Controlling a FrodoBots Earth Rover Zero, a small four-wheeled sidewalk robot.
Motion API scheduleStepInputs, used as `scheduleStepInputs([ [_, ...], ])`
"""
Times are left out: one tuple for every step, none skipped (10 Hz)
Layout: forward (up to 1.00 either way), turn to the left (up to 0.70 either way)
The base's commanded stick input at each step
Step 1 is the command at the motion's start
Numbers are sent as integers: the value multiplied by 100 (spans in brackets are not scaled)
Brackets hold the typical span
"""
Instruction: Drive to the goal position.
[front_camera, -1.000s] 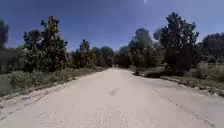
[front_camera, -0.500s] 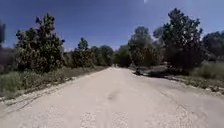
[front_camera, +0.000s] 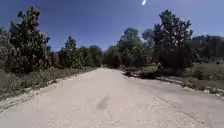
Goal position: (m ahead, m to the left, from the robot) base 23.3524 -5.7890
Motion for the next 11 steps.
scheduleStepInputs([
  [70,1],
  [70,1],
  [70,1],
  [70,1],
  [70,1],
  [70,1],
  [70,1],
  [70,1],
  [70,1],
  [70,1],
  [70,1],
])
